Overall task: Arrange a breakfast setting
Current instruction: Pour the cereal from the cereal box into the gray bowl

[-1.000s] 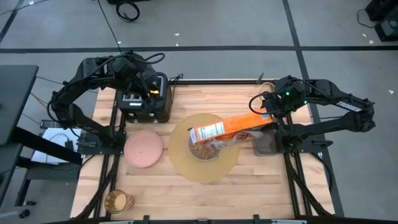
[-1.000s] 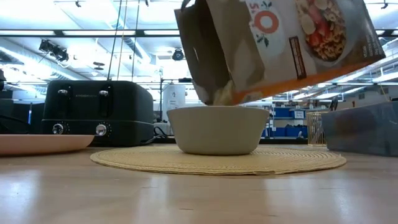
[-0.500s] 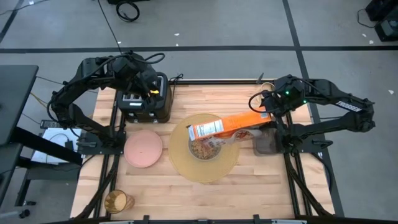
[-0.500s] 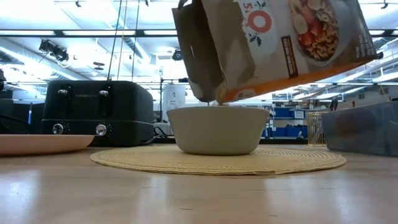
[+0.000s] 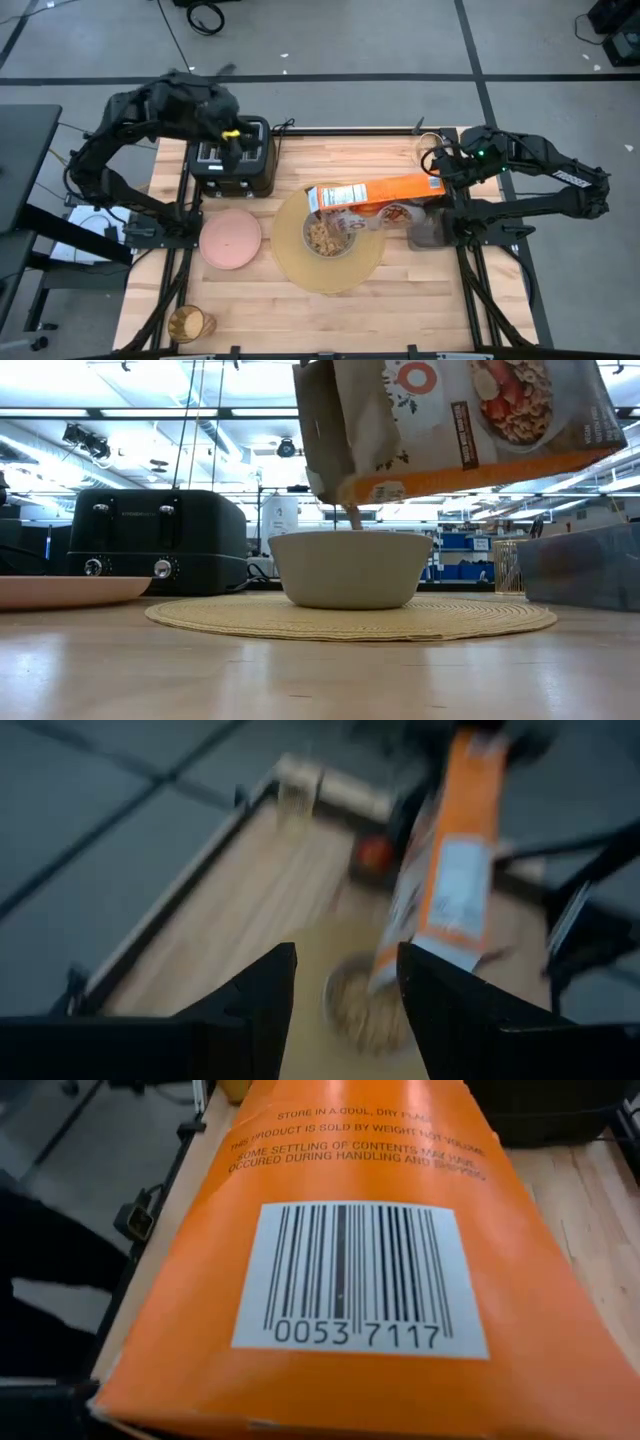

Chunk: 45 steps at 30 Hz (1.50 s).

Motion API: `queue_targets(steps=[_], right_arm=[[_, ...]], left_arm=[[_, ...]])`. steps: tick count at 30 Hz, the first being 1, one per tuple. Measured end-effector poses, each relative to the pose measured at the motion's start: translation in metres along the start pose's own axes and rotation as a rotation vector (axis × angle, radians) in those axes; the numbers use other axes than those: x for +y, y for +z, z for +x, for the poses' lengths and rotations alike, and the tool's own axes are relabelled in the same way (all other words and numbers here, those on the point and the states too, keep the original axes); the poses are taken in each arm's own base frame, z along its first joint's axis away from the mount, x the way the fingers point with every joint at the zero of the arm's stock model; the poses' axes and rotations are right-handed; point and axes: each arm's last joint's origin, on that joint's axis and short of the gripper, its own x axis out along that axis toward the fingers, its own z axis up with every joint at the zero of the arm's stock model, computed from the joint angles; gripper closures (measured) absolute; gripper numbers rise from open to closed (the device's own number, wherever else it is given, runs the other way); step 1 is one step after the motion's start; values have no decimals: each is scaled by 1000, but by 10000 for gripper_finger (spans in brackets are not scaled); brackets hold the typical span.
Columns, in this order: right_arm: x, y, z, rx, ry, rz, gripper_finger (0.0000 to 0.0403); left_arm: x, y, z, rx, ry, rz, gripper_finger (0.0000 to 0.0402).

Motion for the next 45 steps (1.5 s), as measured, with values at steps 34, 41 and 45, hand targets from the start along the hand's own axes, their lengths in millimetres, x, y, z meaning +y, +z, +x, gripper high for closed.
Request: queue_targets(steps=[34, 41, 45], right_arm=[[12, -106, -5, -433, 0, 35, 108], [19, -115, -21, -558, -10, -14, 108], [21, -112, -26, -627, -9, -38, 108]], left_arm=[[-34, 38, 8, -390, -291, -64, 230], [-56, 16, 38, -459, -360, -34, 230], [-63, 0, 73, -496, -390, -36, 230]])
